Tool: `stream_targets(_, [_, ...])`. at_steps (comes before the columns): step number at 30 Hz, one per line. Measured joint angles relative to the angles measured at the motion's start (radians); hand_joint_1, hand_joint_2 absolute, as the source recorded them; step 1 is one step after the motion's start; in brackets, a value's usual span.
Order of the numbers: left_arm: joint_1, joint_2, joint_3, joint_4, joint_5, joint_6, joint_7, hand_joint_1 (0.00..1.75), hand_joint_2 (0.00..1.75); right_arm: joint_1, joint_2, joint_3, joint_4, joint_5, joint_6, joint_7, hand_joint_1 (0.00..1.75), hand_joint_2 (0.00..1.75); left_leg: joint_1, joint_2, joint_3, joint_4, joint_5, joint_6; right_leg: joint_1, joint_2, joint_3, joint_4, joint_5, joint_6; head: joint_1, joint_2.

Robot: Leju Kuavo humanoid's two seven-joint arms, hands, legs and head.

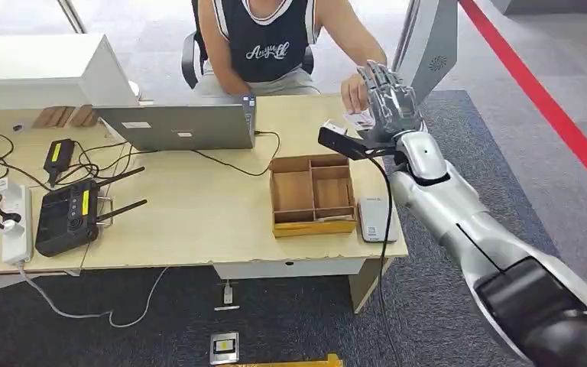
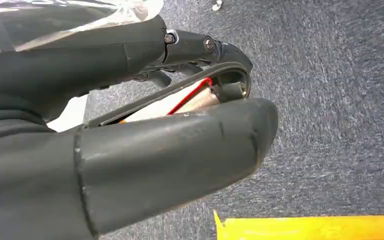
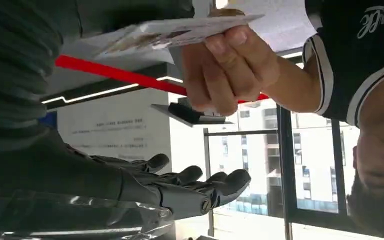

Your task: Pass the card to the sensor for recognition and then transmit it.

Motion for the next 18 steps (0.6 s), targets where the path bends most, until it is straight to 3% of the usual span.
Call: stream_targets(18, [0.003, 0.000, -0.021, 0.000, -0.001, -0.002, -0.015, 0.00, 0.00, 0.000, -0.009, 0.006, -0.019, -0.009, 0.020, 0.017, 1.75, 1.75, 0.000, 0.000, 0.000, 0.000, 0.000, 0.000, 0.000, 0.000, 0.000, 0.000, 0.000, 0.000, 0.000, 0.000])
